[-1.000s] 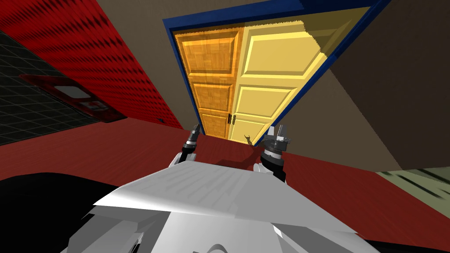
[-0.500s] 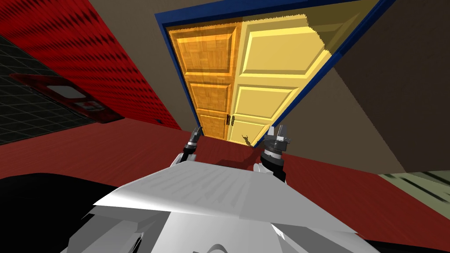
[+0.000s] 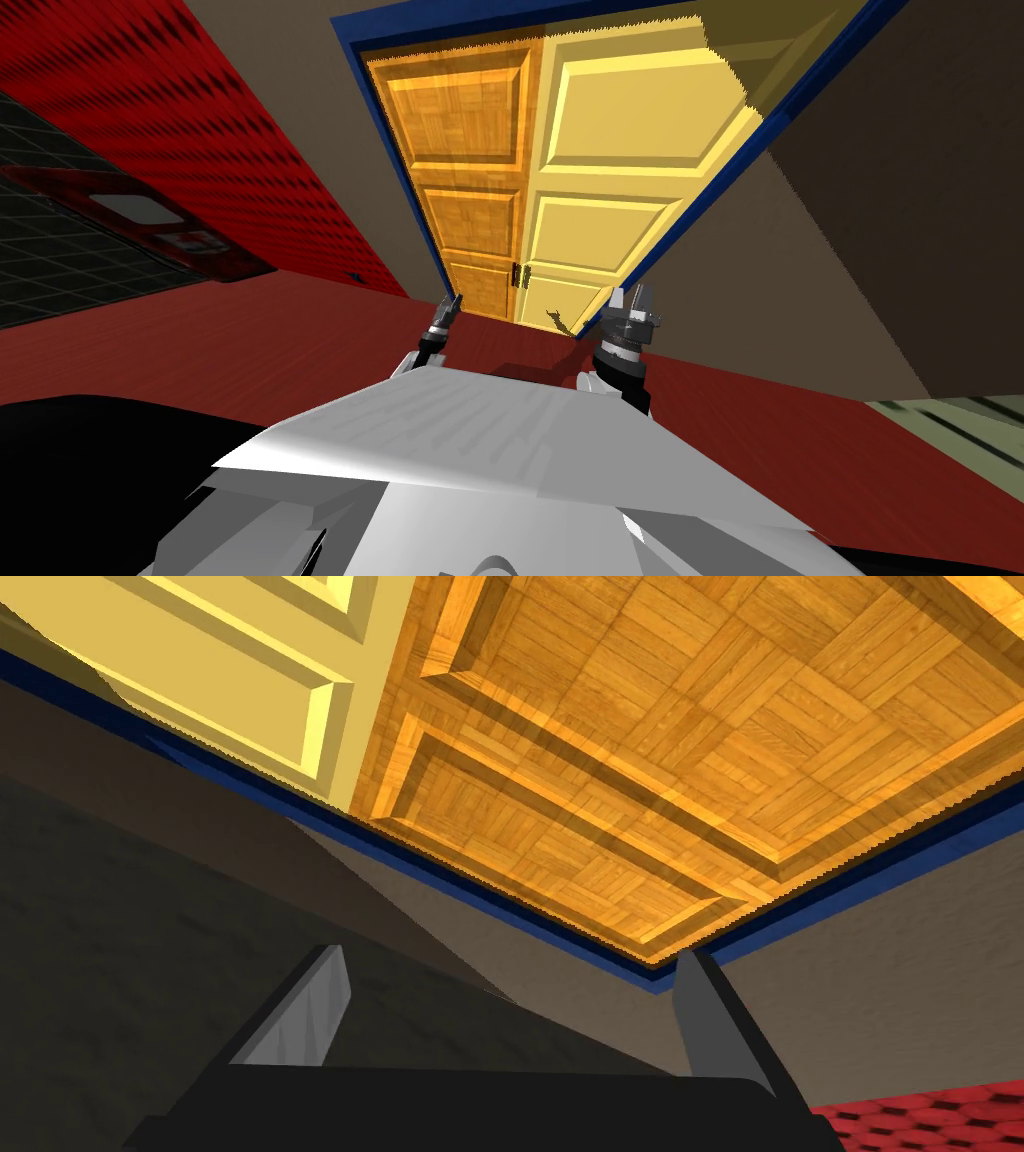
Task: Pull the door open
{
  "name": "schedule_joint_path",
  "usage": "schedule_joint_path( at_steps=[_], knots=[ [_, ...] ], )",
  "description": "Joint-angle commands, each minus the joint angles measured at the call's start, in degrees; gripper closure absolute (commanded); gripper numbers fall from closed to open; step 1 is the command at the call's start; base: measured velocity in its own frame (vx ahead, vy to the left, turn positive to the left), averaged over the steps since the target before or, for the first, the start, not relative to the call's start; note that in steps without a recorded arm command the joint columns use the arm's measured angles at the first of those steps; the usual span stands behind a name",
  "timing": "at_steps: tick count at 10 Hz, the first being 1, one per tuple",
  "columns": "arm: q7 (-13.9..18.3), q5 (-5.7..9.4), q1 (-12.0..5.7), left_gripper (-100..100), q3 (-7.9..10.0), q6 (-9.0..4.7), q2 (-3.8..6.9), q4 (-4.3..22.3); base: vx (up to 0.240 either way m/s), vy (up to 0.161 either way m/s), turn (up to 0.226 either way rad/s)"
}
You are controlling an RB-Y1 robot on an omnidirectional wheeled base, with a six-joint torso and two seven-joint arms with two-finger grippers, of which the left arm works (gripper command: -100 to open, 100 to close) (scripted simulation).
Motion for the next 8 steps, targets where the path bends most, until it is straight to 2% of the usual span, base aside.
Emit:
schedule_joint_path(
  at_steps=[1,8],
  knots=[
    [-1.37,-0.46,-0.33,-100,0.38,-0.21,0.37,1.84,0.096,-0.076,-0.005],
    [-7.53,-2.65,-2.67,-100,1.74,-1.79,1.16,11.37,0.099,-0.064,-0.005]
  ],
)
